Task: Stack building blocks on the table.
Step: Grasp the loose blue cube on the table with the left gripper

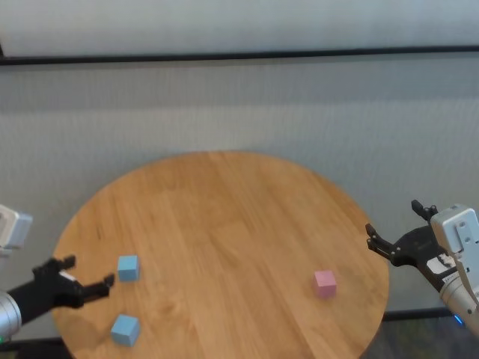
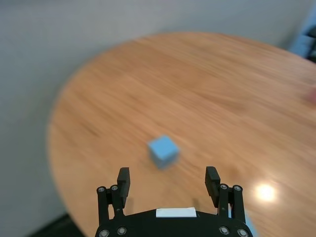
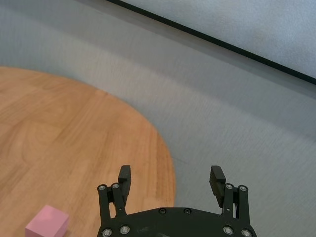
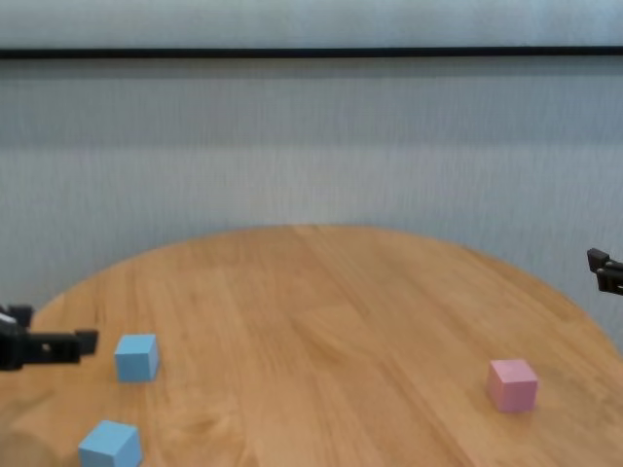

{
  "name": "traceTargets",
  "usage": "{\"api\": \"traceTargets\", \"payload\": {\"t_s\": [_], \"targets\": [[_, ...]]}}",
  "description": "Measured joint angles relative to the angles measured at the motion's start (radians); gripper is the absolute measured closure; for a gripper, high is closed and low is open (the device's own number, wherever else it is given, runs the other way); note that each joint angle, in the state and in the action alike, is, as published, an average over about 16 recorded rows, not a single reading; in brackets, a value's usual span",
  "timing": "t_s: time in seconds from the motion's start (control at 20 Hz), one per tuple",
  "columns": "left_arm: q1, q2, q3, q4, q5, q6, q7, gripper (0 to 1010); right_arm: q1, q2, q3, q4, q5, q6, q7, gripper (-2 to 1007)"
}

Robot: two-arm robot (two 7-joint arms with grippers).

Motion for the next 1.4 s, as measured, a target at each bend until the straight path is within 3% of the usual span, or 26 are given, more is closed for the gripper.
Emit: {"api": "traceTargets", "payload": {"t_s": [0.3, 0.5, 0.8, 1.4], "targets": [[0.034, 0.039, -0.007, -0.057, -0.024, 0.093, -0.046, 10, 0.000, 0.000, 0.000, 0.000, 0.000, 0.000, 0.000, 0], [0.054, 0.052, -0.007, -0.087, -0.020, 0.133, -0.055, 10, 0.000, 0.000, 0.000, 0.000, 0.000, 0.000, 0.000, 0], [0.068, 0.048, -0.008, -0.112, -0.004, 0.158, -0.059, 10, 0.000, 0.000, 0.000, 0.000, 0.000, 0.000, 0.000, 0], [0.068, 0.046, 0.000, -0.145, 0.009, 0.177, -0.082, 10, 0.000, 0.000, 0.000, 0.000, 0.000, 0.000, 0.000, 1]]}}
